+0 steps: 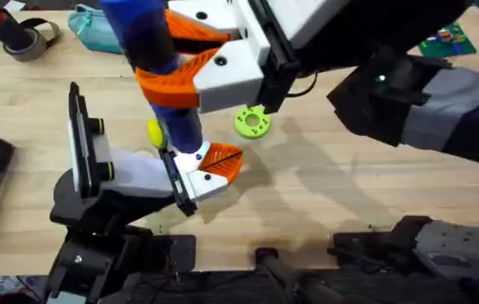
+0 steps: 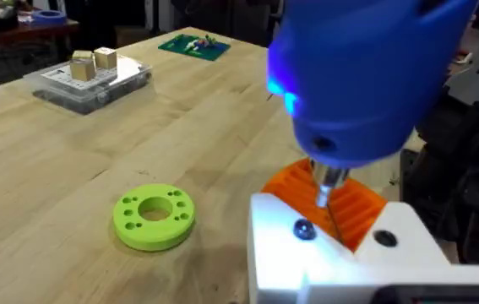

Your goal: Pick up the gripper from the table and insert it into the empty holder that is missing its gripper. Then pick up a screw, insert it into the mounting hole, and use the screwdriver to tighten it. Finally, clean up the table by picking up the vegetable and placing it into the bucket.

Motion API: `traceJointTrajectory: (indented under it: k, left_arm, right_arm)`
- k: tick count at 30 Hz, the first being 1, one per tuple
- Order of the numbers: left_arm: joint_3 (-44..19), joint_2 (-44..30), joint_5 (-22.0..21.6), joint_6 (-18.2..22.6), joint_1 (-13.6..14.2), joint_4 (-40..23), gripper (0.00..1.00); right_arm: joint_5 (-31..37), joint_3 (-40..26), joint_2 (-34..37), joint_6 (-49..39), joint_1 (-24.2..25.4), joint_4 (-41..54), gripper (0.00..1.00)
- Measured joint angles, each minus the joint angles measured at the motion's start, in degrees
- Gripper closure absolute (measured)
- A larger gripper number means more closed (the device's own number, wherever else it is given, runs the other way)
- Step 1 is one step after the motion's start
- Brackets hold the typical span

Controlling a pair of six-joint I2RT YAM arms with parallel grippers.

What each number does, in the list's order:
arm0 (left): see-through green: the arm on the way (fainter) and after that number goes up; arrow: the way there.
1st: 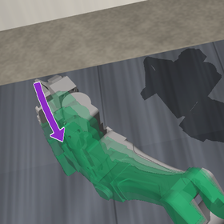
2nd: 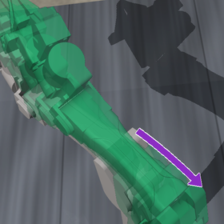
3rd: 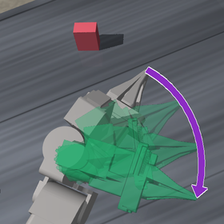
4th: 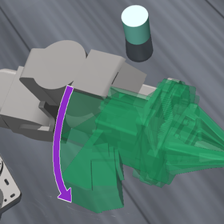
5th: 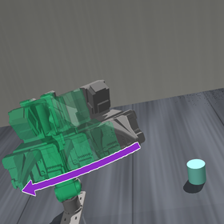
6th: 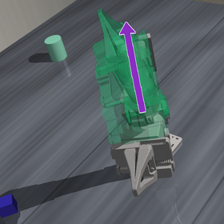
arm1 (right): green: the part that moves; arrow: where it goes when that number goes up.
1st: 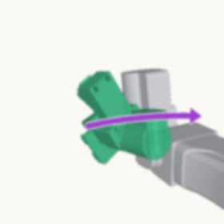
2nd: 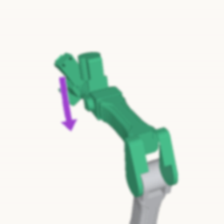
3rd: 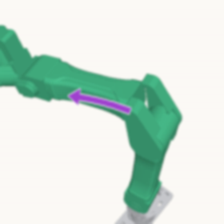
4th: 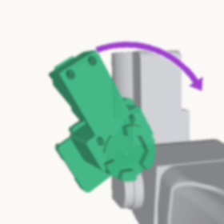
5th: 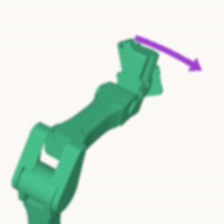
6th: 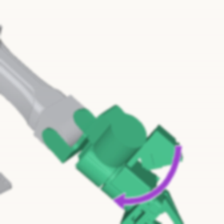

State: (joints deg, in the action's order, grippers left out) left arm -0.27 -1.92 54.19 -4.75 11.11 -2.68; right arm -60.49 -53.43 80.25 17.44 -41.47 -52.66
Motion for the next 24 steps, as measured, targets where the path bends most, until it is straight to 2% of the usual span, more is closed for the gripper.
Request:
traceJointTrajectory:
  k: [3, 10, 17, 18, 21, 24]
  left_arm:
    - [0.0, -0.01, 0.0, 0.0, 0.0, 0.0, 0.984]
    - [0.0, -0.01, 0.0, 0.0, 0.0, 0.0, 0.984]
    - [0.0, 0.0, 0.0, 0.0, 0.0, 0.0, 0.984]
    - [0.0, -0.01, 0.0, 0.0, 0.0, 0.0, 0.984]
    - [0.0, -0.01, -0.01, 0.01, 0.0, 0.0, 0.984]
    - [0.0, -0.01, -0.02, 0.02, 0.0, 0.03, 0.984]
  right_arm:
    - [0.57, 0.0, 0.0, 1.12, 0.13, -0.78, 0.844]
    - [6.56, -0.04, 0.0, 8.8, 2.88, -2.93, 0.844]
    - [8.59, -0.54, 0.02, 10.15, 5.27, -3.43, 0.844]
    - [8.93, -0.99, 0.0, 9.68, 5.46, -1.94, 0.852]
    - [10.98, -4.06, -0.05, 7.49, 5.7, 8.93, 0.977]
    - [13.04, -8.91, 0.02, 2.56, 5.76, 24.42, 0.977]
